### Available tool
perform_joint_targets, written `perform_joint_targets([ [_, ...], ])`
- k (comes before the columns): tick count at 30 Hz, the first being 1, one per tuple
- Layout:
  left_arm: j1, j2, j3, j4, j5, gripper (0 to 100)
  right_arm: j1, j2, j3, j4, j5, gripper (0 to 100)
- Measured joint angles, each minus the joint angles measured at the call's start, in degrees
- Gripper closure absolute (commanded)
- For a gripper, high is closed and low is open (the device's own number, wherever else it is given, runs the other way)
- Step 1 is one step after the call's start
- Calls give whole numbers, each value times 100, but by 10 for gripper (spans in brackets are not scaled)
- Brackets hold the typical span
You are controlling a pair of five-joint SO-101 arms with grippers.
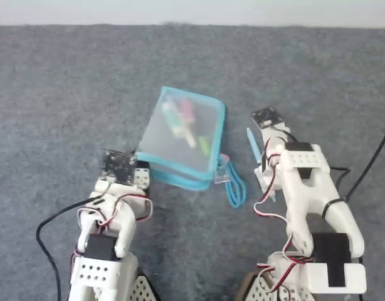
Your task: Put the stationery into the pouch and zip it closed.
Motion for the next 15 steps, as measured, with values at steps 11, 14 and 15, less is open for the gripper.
perform_joint_targets([
  [11, -352, 0, 0, -44, 0, 988, 0, 0, -378, 334, -185, 844],
  [14, -352, 0, 0, -44, 0, 988, -9, 0, -440, 334, -185, 844],
  [15, -352, 0, 0, -44, 0, 988, -9, 0, -440, 334, -185, 845],
])
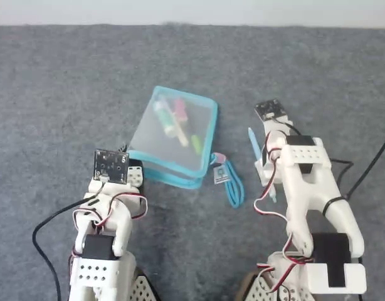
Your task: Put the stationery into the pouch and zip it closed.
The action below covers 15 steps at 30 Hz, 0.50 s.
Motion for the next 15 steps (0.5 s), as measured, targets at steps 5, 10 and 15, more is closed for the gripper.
perform_joint_targets([
  [5, 0, 0, 0, 0, 0, 988, -123, 0, 35, -176, 0, 847],
  [10, 0, 0, 0, 0, 0, 988, -554, 220, 431, -589, 0, 847],
  [15, 0, 0, 0, 0, 0, 988, -580, 422, 422, -633, 0, 848],
])
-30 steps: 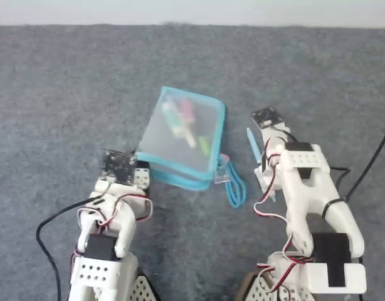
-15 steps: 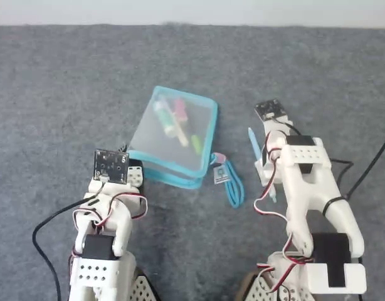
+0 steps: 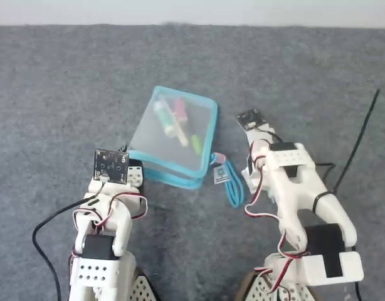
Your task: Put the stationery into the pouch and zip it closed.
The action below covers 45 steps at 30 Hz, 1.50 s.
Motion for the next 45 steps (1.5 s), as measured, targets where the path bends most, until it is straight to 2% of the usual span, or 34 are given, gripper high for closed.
perform_joint_targets([
  [3, 0, 0, 0, 18, 0, 988, 202, 0, -18, -18, 0, 853],
  [8, 0, 0, 0, 18, 0, 988, 607, 0, -18, 9, 0, 998],
  [15, 0, 0, 0, 18, 0, 988, 791, 9, -9, 132, 0, 992],
  [19, 0, 0, 0, 18, 0, 988, 818, -123, -9, 624, -9, 992],
  [23, 0, 0, 0, 18, 0, 988, 818, -967, 53, 1037, -9, 992],
  [30, 0, 0, 0, 18, 0, 988, 800, -3464, 563, 1679, 132, 992],
  [35, 0, 0, 0, 18, 0, 988, -193, -4844, 536, 2875, 457, 992],
  [41, 0, 0, 0, 18, 0, 988, -1925, -5319, 457, 3701, 1389, 992],
  [45, 0, 0, 0, 18, 9, 988, -2312, -5363, 448, 3842, 1521, 992],
])
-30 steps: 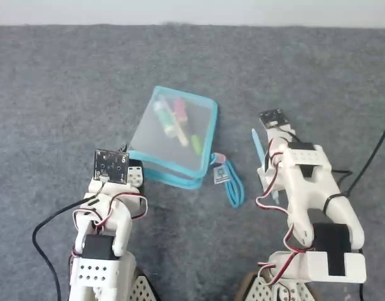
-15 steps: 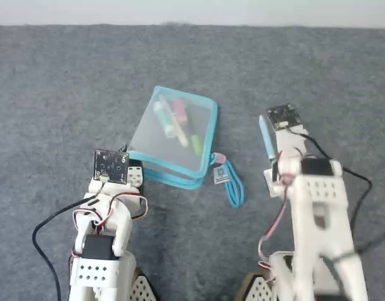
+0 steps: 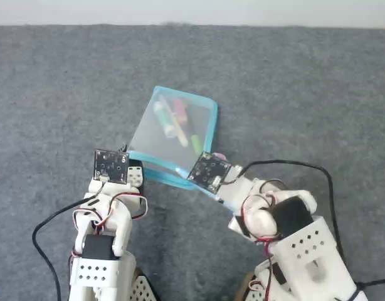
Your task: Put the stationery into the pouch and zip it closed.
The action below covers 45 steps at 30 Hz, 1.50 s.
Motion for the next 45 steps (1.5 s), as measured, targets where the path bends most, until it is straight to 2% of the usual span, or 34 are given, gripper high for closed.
perform_joint_targets([
  [14, 0, 0, 0, 0, 0, 988, -229, 44, 0, -158, 26, 992],
  [19, 0, 0, 0, 0, 0, 988, -229, 949, -44, -571, -18, 992],
  [31, 9, 0, 0, 0, 9, 988, -246, 3262, -1820, -844, -1231, 992],
  [36, 615, 0, 0, 404, -369, 988, -158, 3982, -2620, -589, -1442, 992],
  [42, 1301, -9, 0, 730, -712, 988, 589, 5029, -3560, -255, -1459, 992],
  [45, 1415, -9, 0, 730, -756, 988, 703, 5415, -3736, -237, -1512, 992],
])
